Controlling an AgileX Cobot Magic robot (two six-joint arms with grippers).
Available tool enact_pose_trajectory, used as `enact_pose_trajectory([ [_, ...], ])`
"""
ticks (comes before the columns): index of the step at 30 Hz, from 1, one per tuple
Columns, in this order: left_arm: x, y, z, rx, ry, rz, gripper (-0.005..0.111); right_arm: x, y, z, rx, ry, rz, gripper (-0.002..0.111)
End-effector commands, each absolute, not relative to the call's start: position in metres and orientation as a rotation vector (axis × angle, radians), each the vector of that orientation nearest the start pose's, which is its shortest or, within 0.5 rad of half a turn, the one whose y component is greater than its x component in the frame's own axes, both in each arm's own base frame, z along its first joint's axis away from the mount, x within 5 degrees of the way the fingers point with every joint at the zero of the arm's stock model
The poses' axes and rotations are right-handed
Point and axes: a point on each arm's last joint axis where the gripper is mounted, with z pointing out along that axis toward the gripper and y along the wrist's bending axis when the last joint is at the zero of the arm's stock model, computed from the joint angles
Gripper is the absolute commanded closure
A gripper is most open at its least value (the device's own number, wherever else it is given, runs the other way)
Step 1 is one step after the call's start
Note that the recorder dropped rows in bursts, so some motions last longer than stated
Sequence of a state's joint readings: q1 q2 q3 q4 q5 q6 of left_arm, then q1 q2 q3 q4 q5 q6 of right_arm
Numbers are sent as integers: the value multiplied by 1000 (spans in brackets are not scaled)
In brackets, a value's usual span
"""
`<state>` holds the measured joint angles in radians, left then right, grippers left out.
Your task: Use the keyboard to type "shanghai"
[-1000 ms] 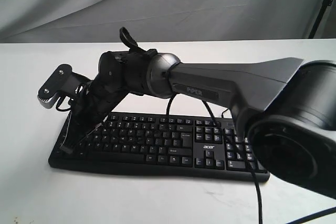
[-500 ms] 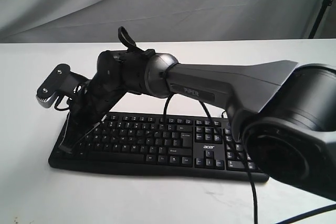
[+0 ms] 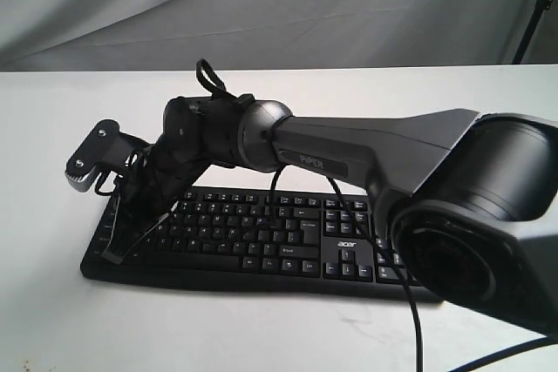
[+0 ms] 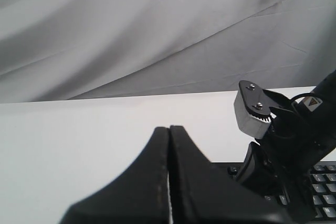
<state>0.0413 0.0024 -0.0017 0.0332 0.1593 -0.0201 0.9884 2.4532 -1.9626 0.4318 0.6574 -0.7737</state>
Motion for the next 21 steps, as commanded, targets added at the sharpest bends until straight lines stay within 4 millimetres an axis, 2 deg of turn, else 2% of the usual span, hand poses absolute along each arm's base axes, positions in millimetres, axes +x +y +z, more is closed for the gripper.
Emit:
enact_pose_trajectory([
  [1, 56, 2, 199, -24, 1637, 39, 107, 270, 456, 123, -1779, 1922, 545, 108],
  [14, 56, 2, 199, -24, 1637, 39, 107, 269, 455, 113, -1794, 1949, 554, 108],
  [17, 56, 2, 199, -24, 1637, 39, 107, 269, 454, 126, -1800, 1923, 541, 108],
  [21, 56, 2, 199, -24, 1637, 39, 107, 270, 449, 153, -1792, 1909, 487, 108],
])
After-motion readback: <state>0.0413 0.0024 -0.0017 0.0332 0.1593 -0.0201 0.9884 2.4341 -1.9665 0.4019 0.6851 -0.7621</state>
